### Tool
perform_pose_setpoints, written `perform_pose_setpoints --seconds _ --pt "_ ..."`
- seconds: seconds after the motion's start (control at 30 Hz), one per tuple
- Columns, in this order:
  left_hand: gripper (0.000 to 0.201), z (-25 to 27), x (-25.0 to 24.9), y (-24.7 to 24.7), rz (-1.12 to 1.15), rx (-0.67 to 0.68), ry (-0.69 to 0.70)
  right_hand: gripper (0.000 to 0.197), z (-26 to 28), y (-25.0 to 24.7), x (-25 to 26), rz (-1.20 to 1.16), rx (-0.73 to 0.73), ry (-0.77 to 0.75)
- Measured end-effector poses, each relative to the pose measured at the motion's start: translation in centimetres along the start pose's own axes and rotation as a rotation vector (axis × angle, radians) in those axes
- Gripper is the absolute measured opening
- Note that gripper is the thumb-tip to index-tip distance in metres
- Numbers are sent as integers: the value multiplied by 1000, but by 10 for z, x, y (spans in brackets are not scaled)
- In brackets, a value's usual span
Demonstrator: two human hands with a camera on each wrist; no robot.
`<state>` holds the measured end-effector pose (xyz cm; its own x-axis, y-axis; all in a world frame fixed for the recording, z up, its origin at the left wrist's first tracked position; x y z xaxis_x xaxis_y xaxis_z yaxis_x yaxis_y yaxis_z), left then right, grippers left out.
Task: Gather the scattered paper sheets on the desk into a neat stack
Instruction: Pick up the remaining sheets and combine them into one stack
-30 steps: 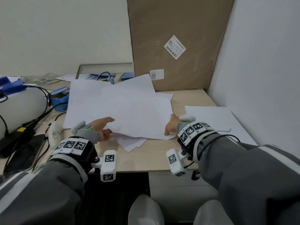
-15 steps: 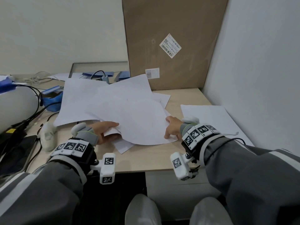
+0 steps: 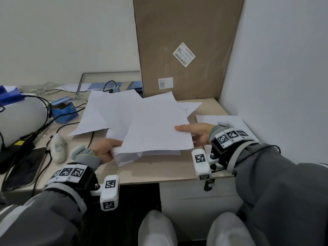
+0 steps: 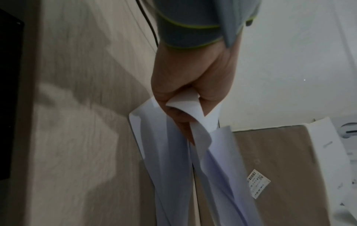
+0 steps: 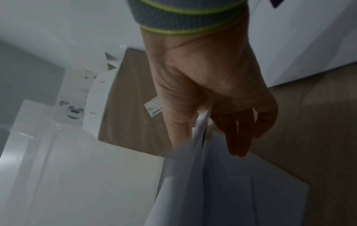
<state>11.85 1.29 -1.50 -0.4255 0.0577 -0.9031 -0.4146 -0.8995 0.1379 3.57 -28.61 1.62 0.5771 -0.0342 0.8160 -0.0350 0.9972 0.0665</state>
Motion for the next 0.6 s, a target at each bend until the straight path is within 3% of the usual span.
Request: perform_pose_setpoints --seconds 0.17,0.23,0.27,0.37,0.47,0.6 --pt "35 11 -6 4 -13 16 60 29 8 3 11 -42 -22 -92" --pt "27 13 -6 5 -39 24 37 7 8 5 13 82 -121 -40" --pt "25 14 -5 6 -55 41 30 6 9 8 12 196 -185 1" --pt "19 19 -5 11 -80 59 60 21 6 10 4 487 -277 66" --pt "14 17 -6 13 -52 26 72 13 1 9 0 508 -296 26" --pt "14 16 -10 11 9 -13 10 40 0 7 2 572 -348 -61"
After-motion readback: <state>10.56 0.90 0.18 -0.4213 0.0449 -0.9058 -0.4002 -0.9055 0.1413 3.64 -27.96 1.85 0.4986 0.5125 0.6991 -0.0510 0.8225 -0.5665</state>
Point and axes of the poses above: each hand's wrist, its own z-axis away from the middle knuckle, its own y-axis out of the palm, x = y × z, the point moved 2 cm from there along -z, towards the middle knuckle, and after that the axes turned 9 degrees about x, right-handed, at the moved point
